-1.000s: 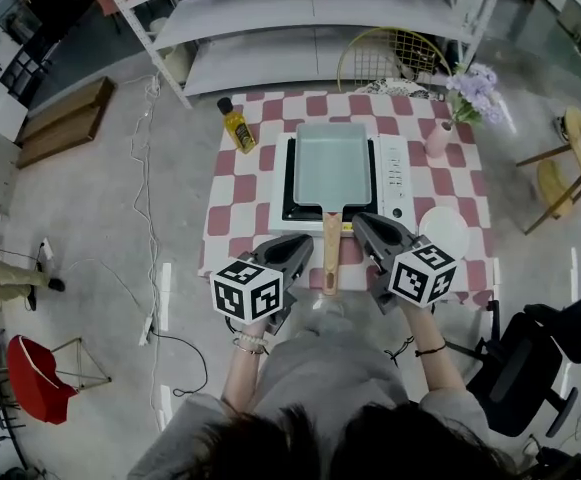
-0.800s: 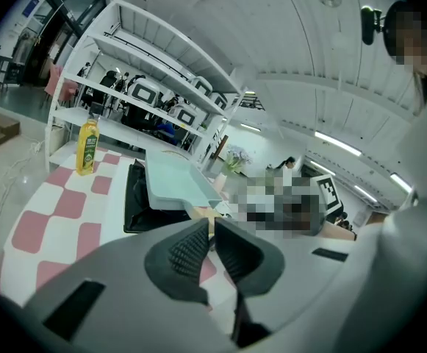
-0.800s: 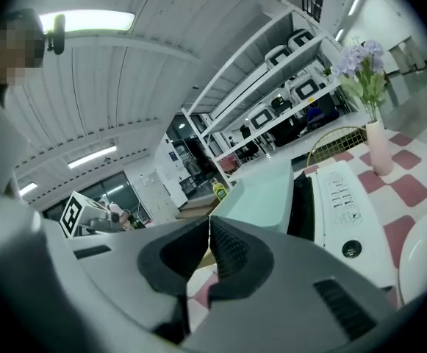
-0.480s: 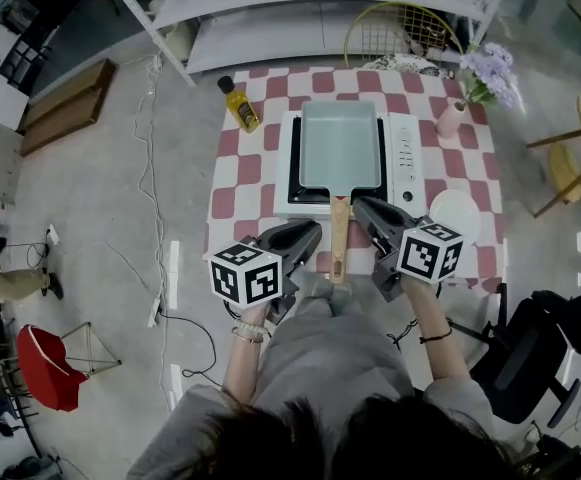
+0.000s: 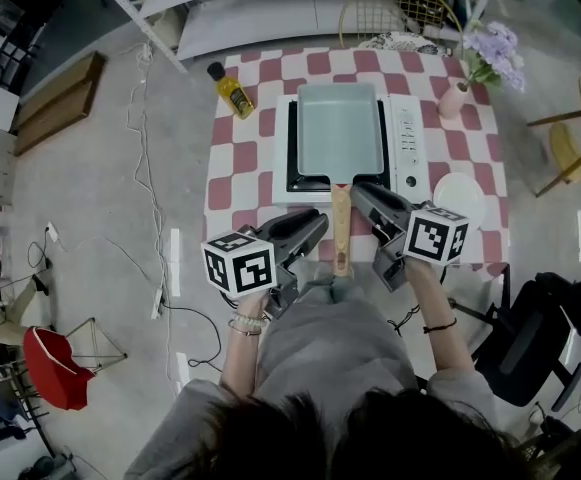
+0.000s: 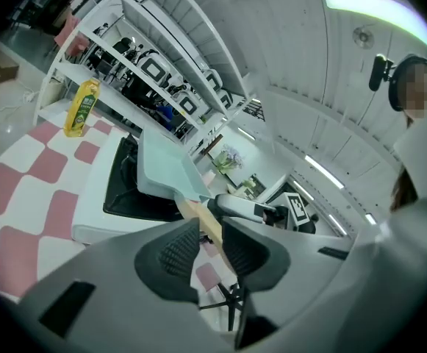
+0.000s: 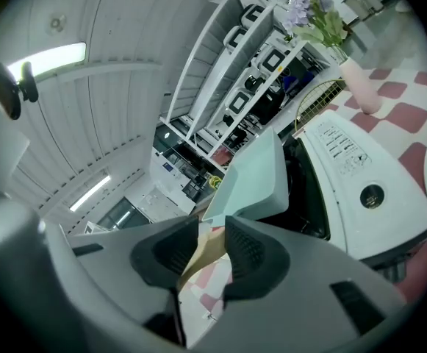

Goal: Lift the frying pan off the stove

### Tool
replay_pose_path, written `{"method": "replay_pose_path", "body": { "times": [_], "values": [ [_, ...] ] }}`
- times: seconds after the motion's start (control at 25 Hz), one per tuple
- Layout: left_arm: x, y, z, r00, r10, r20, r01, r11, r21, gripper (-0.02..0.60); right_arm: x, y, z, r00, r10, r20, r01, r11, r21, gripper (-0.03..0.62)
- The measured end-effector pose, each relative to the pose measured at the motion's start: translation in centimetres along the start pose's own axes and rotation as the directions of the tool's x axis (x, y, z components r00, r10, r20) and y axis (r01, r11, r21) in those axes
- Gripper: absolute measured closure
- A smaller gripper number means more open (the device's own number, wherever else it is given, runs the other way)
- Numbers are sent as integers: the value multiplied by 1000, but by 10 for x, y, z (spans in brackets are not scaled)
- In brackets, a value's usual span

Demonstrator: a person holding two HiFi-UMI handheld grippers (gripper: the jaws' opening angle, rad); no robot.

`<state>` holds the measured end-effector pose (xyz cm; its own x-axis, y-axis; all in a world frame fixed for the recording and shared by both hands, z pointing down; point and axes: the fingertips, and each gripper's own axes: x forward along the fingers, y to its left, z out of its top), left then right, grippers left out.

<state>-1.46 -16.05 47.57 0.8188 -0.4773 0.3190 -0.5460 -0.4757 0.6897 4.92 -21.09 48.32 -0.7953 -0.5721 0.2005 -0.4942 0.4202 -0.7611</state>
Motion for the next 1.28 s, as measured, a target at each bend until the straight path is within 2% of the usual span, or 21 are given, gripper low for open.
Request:
{"method": "replay_pose_path", "body": {
  "times": [0.24, 0.4, 0.68, 0.84, 1.0, 1.28],
  "values": [
    [5, -4, -5, 999, -50, -5, 50, 997, -65, 446, 1, -6, -5, 1000, 10, -15, -9, 998, 64, 443],
    [11, -7, -10, 997, -73, -30, 71, 993, -89, 411, 4, -4, -10, 998, 48, -27, -43, 987, 153, 416],
    [19, -11, -21, 991, -120, -62, 110, 982, -152, 369, 10, -6, -15, 995, 90, -46, -77, 971, 228, 378],
    [24, -14, -25, 985, -154, -80, 137, 972, -190, 353, 12, -12, -20, 994, 79, -77, -55, 960, 274, 361],
    [28, -16, -29, 979, -175, -105, 152, 968, -201, 351, 21, -3, -18, 984, 166, -64, -138, 938, 319, 352],
    [34, -18, -32, 969, -212, -128, 181, 959, -220, 351, 32, 2, -19, 965, 246, -86, -197, 906, 374, 341]
  ]
}}
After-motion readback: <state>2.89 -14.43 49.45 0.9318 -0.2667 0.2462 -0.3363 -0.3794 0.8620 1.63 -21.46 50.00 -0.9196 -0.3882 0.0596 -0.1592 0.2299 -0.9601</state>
